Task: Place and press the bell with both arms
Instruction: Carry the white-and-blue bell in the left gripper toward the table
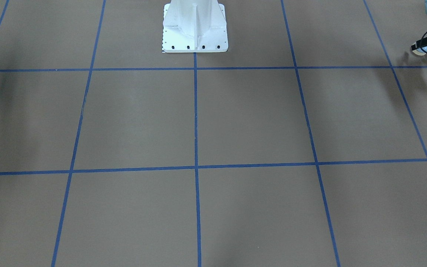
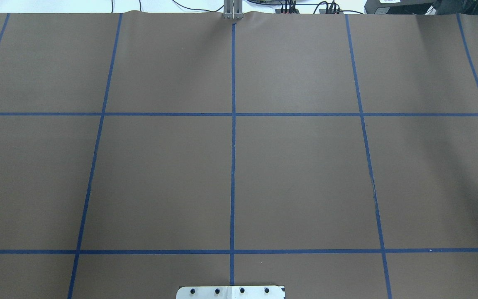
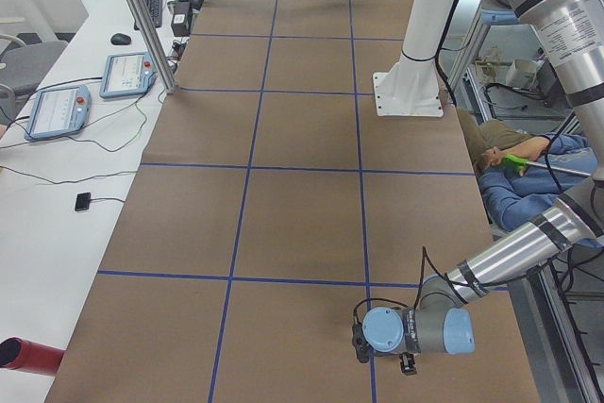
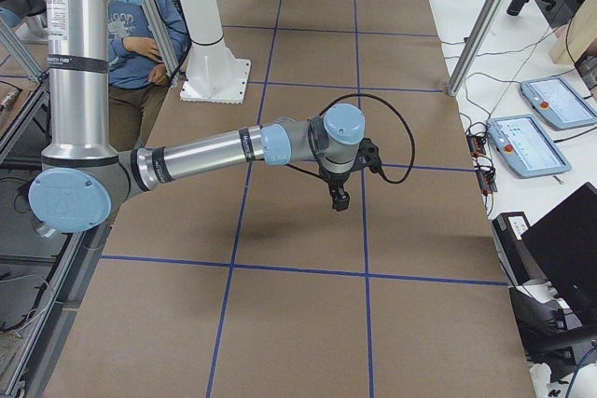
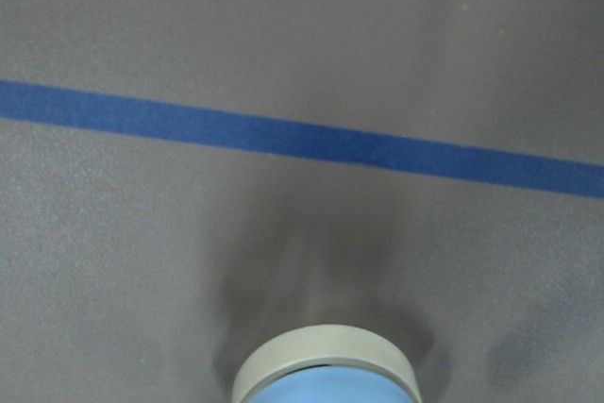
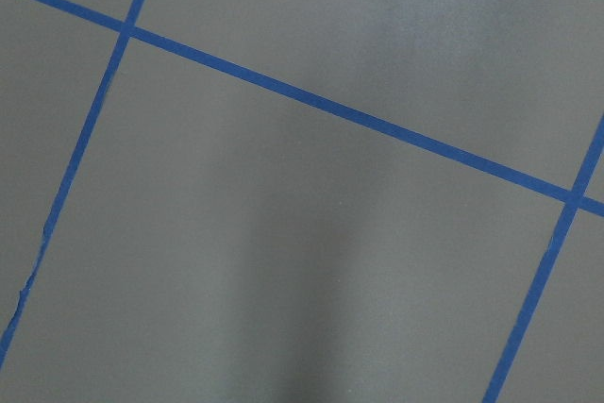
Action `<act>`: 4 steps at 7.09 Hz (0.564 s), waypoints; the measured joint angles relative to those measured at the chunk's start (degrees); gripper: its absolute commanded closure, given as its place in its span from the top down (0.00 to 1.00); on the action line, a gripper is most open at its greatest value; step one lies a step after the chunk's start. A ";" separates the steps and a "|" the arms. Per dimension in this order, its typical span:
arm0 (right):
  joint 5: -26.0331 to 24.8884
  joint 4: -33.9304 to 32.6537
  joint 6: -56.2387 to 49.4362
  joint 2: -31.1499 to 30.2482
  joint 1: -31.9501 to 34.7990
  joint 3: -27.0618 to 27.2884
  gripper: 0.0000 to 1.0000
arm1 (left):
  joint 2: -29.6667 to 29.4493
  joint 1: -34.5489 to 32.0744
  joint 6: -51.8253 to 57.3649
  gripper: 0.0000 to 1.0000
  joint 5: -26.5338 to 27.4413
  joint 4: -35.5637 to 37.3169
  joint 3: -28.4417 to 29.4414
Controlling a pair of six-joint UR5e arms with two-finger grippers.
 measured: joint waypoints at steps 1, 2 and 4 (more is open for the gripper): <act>0.00 -0.01 0.00 0.00 -0.14 -0.01 1.00 | -0.29 0.38 -0.24 0.99 0.00 0.03 0.03; -0.02 -0.03 0.00 0.00 -0.32 -0.07 1.00 | -0.43 0.67 -0.41 0.97 0.00 0.05 0.04; -0.11 -0.02 0.22 0.02 -0.92 -0.23 1.00 | -0.50 1.16 -0.53 0.95 0.00 0.09 0.09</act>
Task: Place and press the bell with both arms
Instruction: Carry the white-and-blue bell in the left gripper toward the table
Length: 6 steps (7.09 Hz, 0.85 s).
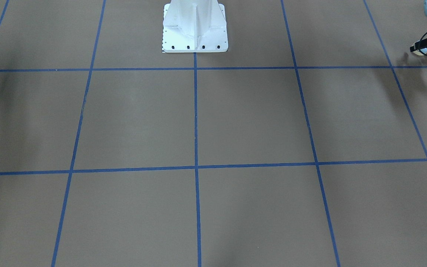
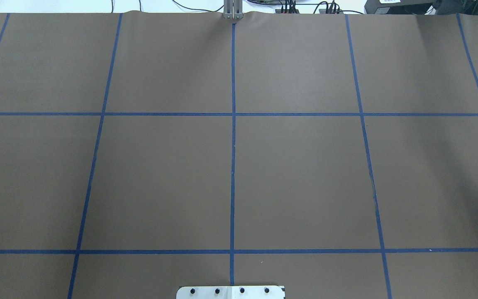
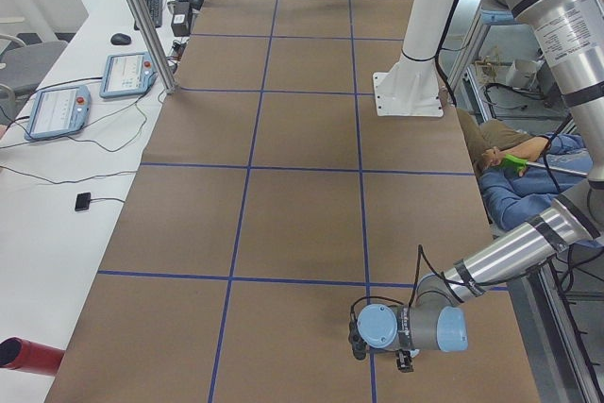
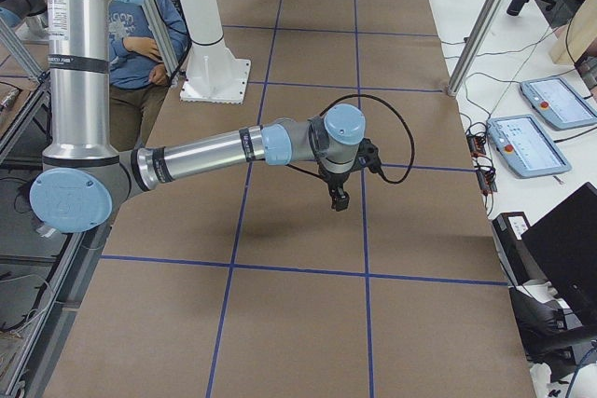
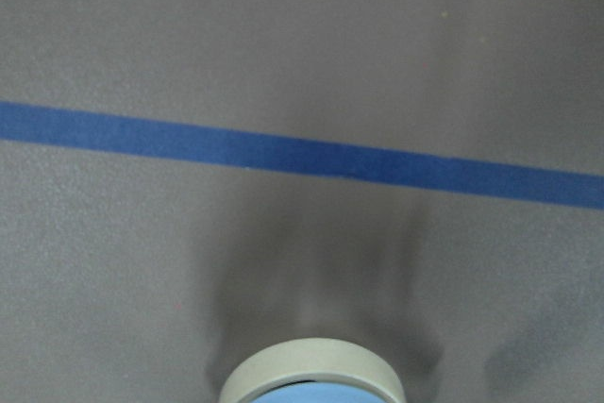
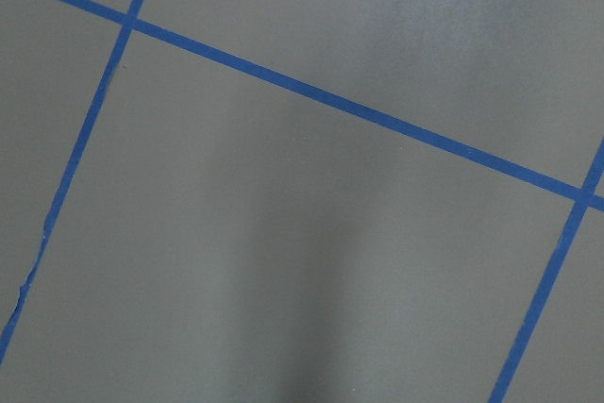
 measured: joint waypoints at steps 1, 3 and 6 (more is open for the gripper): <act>-0.01 0.02 0.32 0.04 -0.22 -0.03 1.00 | -0.01 0.23 -0.04 0.90 0.00 0.06 0.06; -0.05 -0.01 0.54 0.06 -0.47 -0.05 1.00 | -0.01 0.62 -0.13 0.62 0.00 0.14 0.12; -0.04 -0.02 0.59 0.02 -0.63 -0.12 1.00 | 0.07 0.89 -0.14 0.31 0.01 0.07 0.15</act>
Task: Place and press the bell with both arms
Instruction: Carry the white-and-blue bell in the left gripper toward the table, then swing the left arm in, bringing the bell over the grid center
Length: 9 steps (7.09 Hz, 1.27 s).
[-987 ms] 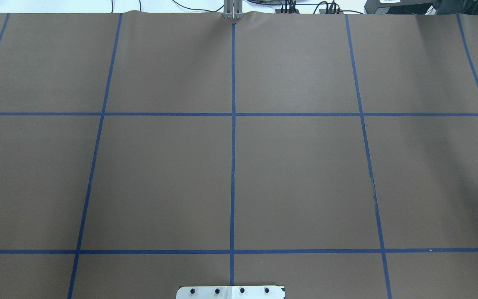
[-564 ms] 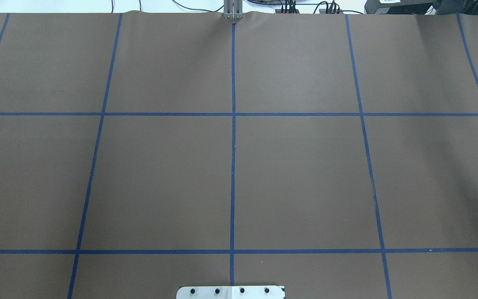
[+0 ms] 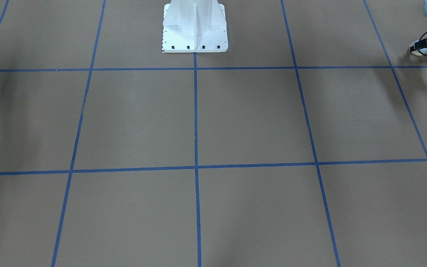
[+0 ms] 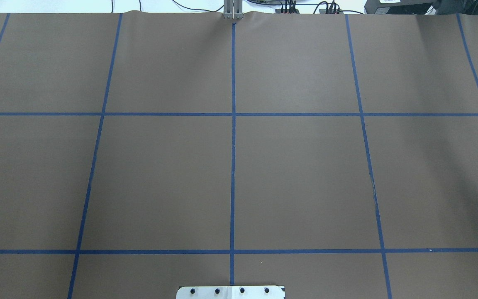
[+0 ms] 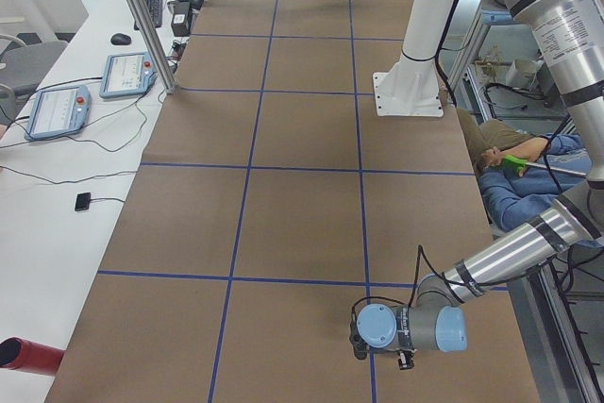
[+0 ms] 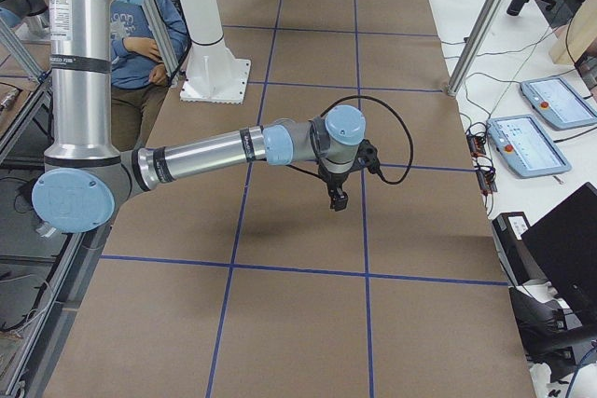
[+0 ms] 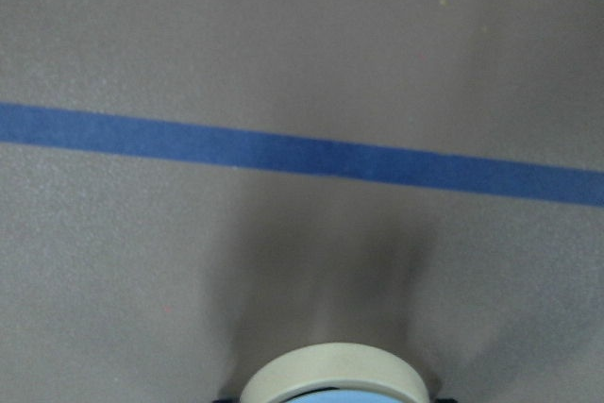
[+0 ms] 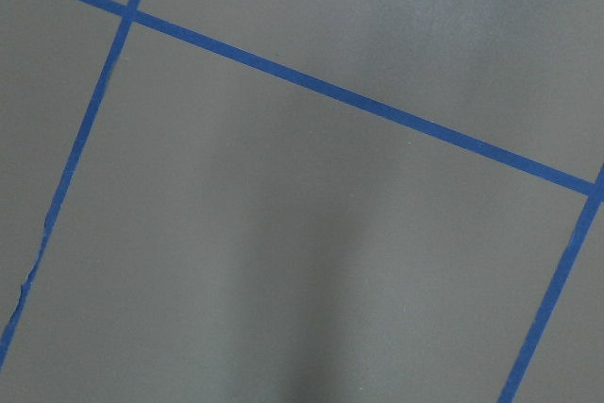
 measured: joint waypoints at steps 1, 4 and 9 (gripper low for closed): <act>0.04 0.02 0.14 0.07 -0.02 0.01 1.00 | 0.00 0.03 -0.04 0.31 -0.46 -0.04 -0.32; 0.07 0.03 0.56 0.22 -0.10 0.01 1.00 | 0.01 0.16 -0.21 0.32 -3.71 10.57 -12.32; -0.16 0.08 1.01 0.48 -0.12 -0.06 1.00 | -22.17 2.90 -6.95 0.34 -3.78 48.33 -35.47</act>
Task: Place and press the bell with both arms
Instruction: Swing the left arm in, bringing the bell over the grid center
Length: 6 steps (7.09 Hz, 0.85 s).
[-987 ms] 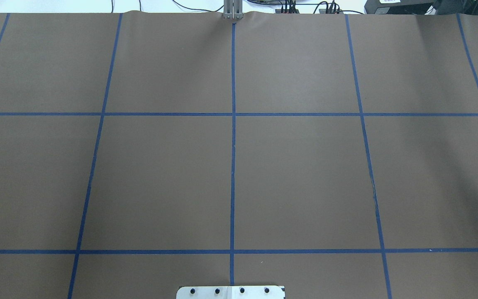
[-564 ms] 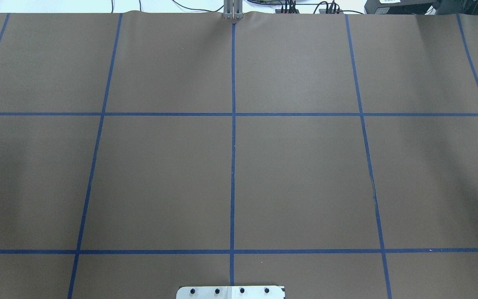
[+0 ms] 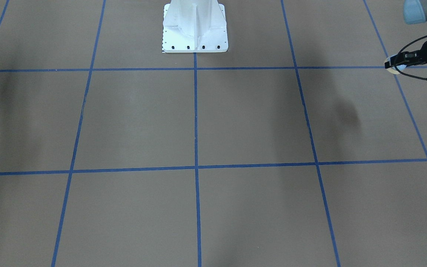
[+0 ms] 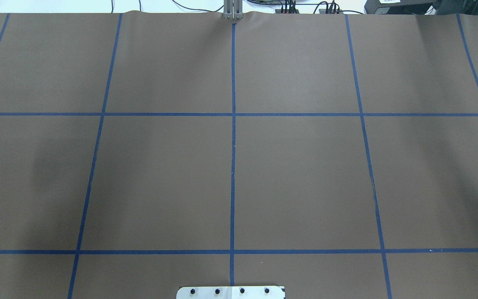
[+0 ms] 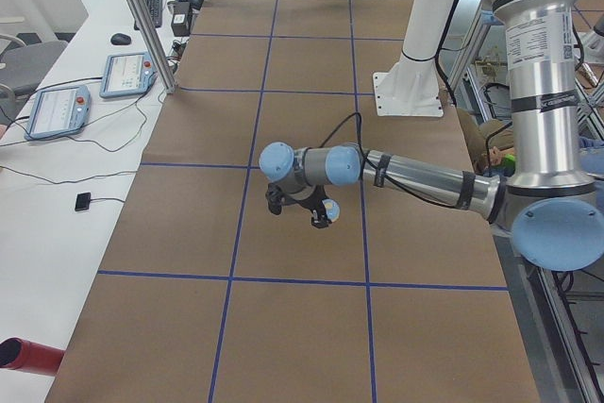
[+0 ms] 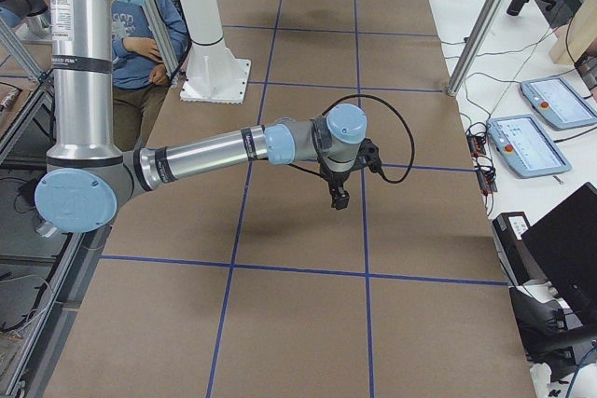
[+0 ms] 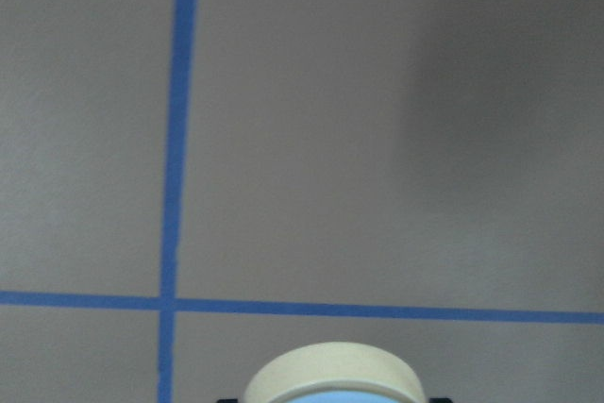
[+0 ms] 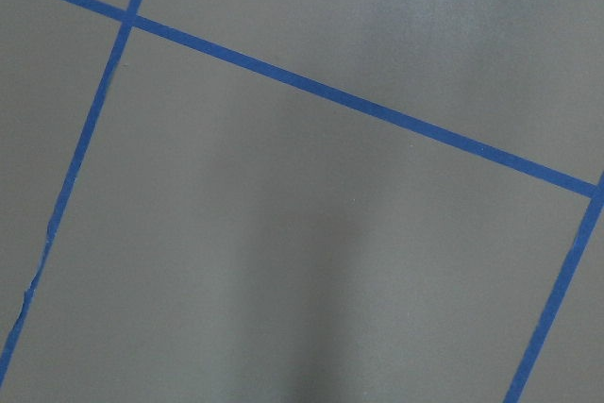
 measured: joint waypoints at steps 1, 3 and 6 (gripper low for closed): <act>-0.14 0.01 0.04 0.06 0.00 -0.06 1.00 | -8.50 4.59 -8.67 0.34 0.24 1.47 0.48; -0.33 0.01 0.05 0.16 -0.02 -0.57 1.00 | -29.49 15.91 -26.35 0.37 0.67 1.99 8.09; -0.31 0.01 0.11 0.84 -0.26 -1.44 1.00 | -55.49 25.24 -35.27 0.38 6.52 -2.27 29.19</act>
